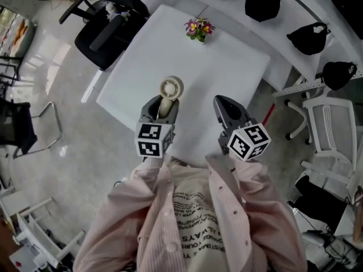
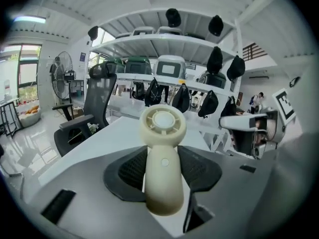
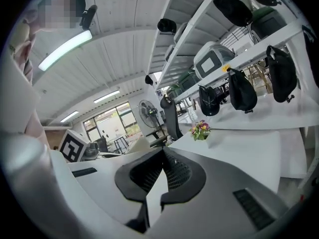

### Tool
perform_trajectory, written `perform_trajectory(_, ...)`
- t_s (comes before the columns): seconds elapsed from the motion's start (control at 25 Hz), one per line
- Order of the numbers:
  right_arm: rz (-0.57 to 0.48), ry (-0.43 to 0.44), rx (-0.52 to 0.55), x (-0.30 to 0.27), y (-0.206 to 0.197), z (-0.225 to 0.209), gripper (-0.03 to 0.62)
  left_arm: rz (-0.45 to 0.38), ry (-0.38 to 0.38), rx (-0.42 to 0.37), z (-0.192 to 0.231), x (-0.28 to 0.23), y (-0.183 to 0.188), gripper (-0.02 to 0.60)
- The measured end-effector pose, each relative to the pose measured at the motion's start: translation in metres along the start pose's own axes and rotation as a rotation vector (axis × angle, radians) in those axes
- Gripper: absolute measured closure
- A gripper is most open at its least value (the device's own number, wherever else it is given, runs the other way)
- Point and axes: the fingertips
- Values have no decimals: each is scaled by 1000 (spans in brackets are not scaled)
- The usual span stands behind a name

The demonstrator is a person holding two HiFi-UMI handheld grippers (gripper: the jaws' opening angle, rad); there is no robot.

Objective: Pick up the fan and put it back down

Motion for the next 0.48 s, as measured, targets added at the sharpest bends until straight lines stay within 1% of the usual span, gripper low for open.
perform_trajectory(0.12, -24, 4, 32, 6, 13, 2, 595, -49, 12, 9, -1, 17, 10, 399)
perform_trajectory(0.36, -52, 13, 86, 20, 28, 14, 595, -107, 23, -2, -5, 50, 19, 399)
perform_trajectory(0.48, -63, 15, 92, 25, 32, 15, 595, -144, 34, 9, -4, 65, 24, 399)
Point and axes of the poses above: the fingertips, and each gripper's own axes: x backward along the fingers, z to its left, y out of its top, and after that the axes turned 10 degrees about z, right-handed
